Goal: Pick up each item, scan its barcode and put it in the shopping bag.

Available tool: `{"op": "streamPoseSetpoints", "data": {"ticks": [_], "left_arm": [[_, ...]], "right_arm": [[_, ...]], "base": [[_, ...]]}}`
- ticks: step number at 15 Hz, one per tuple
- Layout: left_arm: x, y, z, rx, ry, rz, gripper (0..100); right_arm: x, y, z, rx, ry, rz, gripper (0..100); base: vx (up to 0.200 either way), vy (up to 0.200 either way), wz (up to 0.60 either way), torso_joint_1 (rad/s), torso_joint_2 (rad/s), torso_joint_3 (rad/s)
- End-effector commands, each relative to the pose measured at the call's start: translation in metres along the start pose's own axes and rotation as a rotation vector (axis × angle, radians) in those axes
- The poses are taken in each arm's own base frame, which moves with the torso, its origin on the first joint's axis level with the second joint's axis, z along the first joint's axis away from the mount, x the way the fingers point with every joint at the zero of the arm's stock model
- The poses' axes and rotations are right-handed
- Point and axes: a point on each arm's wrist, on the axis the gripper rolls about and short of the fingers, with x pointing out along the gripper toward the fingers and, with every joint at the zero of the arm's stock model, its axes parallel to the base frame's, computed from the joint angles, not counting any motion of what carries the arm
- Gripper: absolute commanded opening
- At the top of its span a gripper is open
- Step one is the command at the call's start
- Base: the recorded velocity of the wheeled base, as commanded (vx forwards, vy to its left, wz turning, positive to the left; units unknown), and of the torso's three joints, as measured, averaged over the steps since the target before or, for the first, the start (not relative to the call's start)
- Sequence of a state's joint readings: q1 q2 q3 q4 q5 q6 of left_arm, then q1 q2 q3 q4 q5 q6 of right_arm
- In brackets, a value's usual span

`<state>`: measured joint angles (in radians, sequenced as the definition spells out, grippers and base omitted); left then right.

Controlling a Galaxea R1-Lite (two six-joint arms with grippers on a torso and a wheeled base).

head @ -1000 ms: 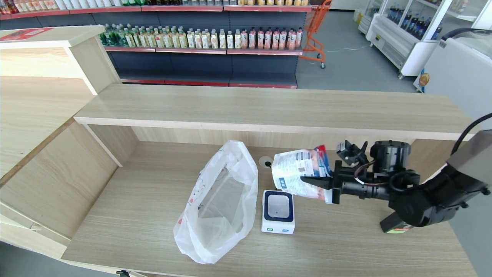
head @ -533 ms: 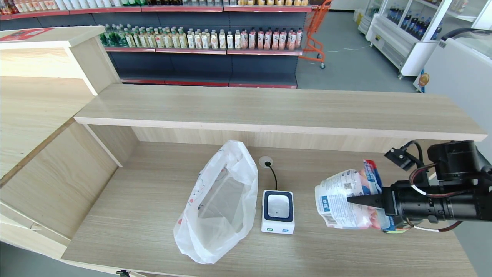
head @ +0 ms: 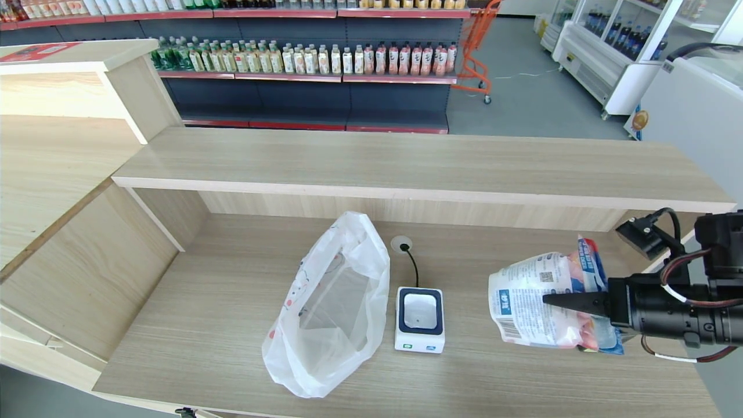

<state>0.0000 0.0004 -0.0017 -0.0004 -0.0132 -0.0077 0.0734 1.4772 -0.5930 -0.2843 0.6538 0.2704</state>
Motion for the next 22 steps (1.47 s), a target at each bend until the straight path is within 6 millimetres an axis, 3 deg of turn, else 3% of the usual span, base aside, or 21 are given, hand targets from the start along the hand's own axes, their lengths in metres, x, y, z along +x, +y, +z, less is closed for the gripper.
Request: {"op": "streamPoseSetpoints", "data": {"ticks": [1, 4, 9, 12, 15, 22], "left_arm": [[0.000, 0.000, 0.000, 0.000, -0.001, 0.001, 100], [0.000, 0.000, 0.000, 0.002, 0.000, 0.001, 100], [0.000, 0.000, 0.000, 0.003, -0.001, -0.001, 100], [0.000, 0.000, 0.000, 0.003, -0.001, -0.001, 100], [0.000, 0.000, 0.000, 0.003, -0.001, -0.001, 100], [0.000, 0.000, 0.000, 0.003, -0.001, -0.001, 100]], "right_arm": [[0.000, 0.006, 0.000, -0.013, -0.002, 0.017, 0], [0.011, 0.020, -0.004, -0.050, 0.037, 0.051, 0], [0.055, 0.026, -0.019, -0.073, 0.138, -0.045, 0], [0.099, 0.026, -0.023, -0.098, 0.174, -0.060, 0], [0.162, 0.023, -0.027, -0.160, 0.103, -0.112, 0], [0.222, 0.035, -0.052, -0.224, 0.082, -0.006, 0]], "base": [[0.000, 0.200, 0.00, 0.002, 0.00, -0.002], [0.000, 0.200, 0.00, -0.001, 0.00, 0.002], [0.000, 0.080, 0.00, 0.003, 0.00, -0.001], [0.000, 0.000, 0.00, 0.000, 0.00, 0.000], [0.000, 0.000, 0.00, 0.000, 0.00, 0.000], [0.000, 0.000, 0.00, 0.000, 0.00, 0.000]]}}
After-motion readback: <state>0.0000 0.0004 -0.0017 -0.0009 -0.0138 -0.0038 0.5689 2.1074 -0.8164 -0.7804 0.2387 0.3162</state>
